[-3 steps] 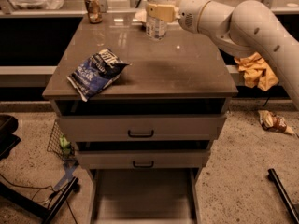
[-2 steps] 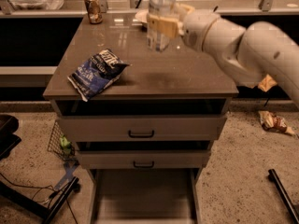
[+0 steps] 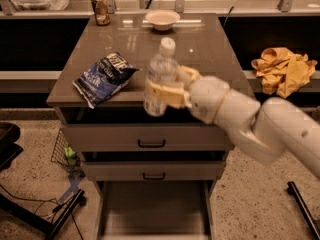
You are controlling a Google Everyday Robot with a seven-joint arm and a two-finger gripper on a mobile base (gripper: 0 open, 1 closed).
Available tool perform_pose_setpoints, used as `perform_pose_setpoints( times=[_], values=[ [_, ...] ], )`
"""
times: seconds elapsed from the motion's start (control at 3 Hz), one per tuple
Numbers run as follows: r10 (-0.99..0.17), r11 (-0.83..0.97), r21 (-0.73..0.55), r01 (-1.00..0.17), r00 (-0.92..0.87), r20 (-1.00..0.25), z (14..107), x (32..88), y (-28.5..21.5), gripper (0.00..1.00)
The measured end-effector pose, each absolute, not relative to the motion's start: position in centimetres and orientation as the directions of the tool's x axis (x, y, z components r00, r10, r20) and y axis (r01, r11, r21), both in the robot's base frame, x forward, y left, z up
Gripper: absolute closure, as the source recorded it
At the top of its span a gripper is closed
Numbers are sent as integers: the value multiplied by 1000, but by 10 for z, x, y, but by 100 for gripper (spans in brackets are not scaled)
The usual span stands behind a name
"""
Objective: Place blue plastic bottle into bottom drawer
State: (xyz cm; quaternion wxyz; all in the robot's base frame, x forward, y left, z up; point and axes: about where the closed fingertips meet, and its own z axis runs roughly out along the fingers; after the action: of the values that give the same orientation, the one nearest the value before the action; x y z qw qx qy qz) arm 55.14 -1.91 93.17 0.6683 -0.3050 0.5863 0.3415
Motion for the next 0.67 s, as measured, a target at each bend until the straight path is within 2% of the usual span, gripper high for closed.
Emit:
perform_pose_setpoints(
  times=[0.33,0.67],
  values=[
    [64,574,51,-817,-17,-998,855,485,-46,100],
    [-46,626,87,-775,-148,-988,713,425,-89,100]
  ],
)
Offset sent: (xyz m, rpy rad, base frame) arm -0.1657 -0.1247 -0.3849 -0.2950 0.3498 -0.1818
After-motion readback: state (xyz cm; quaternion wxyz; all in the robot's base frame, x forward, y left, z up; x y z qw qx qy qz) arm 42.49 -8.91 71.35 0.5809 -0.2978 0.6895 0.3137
